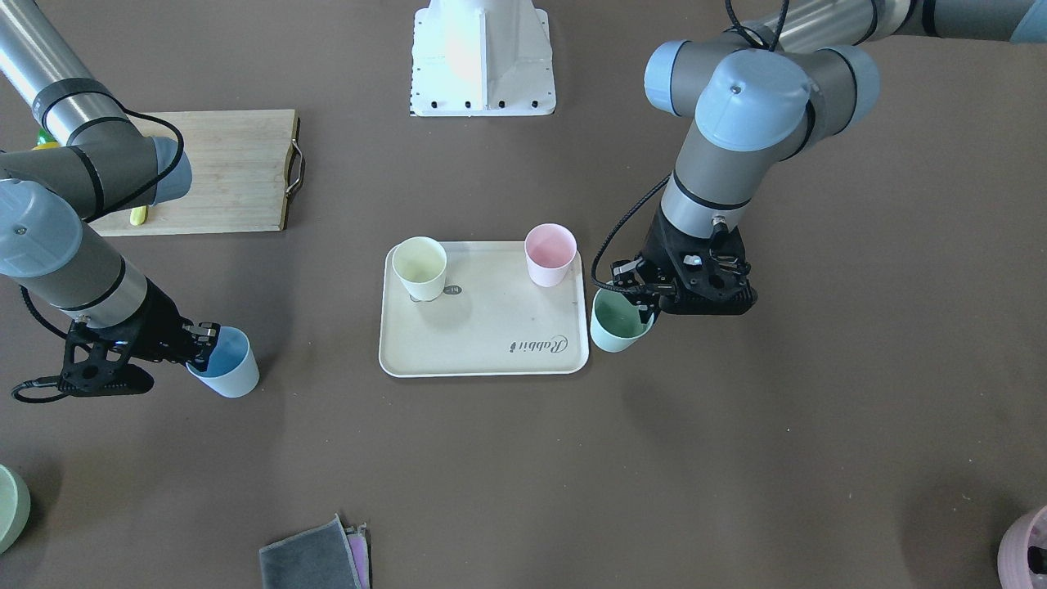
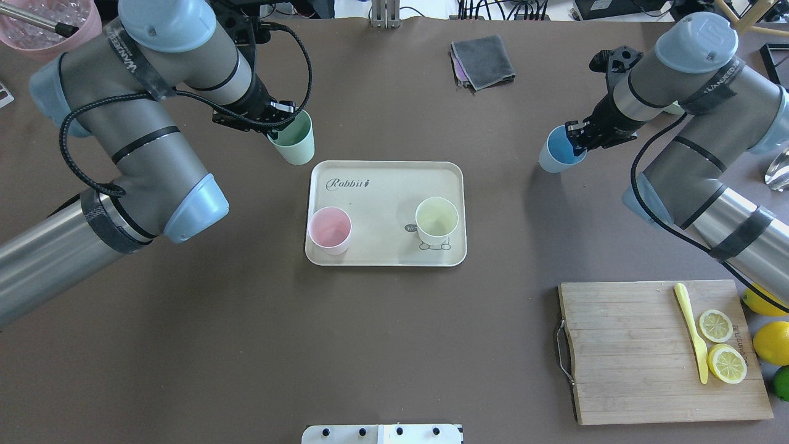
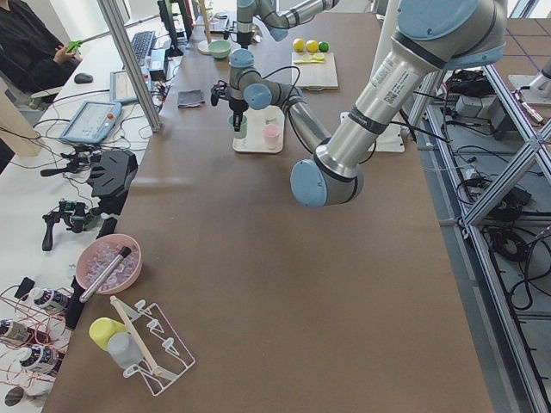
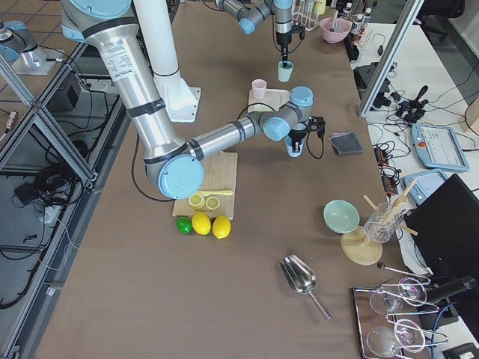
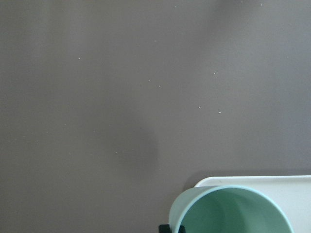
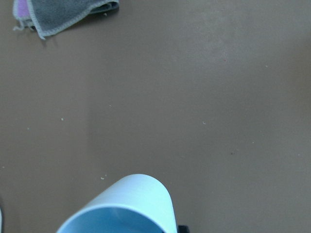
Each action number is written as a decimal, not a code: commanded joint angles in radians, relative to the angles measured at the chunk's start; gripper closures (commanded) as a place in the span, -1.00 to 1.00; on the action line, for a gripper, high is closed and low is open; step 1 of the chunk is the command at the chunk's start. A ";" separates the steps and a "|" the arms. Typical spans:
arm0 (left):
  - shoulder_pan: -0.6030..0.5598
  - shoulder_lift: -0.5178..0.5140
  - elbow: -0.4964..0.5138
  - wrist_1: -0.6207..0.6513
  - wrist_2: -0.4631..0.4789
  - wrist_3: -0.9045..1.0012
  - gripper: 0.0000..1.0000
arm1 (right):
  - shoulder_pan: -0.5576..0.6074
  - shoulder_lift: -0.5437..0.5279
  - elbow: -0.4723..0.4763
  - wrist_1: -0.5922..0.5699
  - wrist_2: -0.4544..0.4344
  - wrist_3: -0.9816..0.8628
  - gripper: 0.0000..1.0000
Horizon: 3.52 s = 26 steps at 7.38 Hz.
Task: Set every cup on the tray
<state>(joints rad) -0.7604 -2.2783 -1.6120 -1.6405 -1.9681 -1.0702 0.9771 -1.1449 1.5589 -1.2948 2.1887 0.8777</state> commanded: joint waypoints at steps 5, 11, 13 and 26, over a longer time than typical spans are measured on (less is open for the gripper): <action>0.065 -0.056 0.199 -0.180 0.093 -0.085 1.00 | -0.066 0.189 0.050 -0.212 -0.028 0.073 1.00; 0.109 -0.046 0.154 -0.173 0.147 -0.073 -0.93 | -0.170 0.235 0.050 -0.207 -0.092 0.174 1.00; 0.005 -0.046 0.118 -0.135 0.073 0.055 -0.95 | -0.219 0.315 -0.059 -0.195 -0.156 0.223 1.00; -0.293 0.261 -0.150 -0.145 -0.109 0.381 -0.95 | -0.084 0.239 0.165 -0.330 -0.070 0.212 -1.00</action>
<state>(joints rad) -1.0281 -2.0867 -1.7225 -1.7744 -2.0747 -0.7674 0.8613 -0.8462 1.6287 -1.5860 2.1206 1.1651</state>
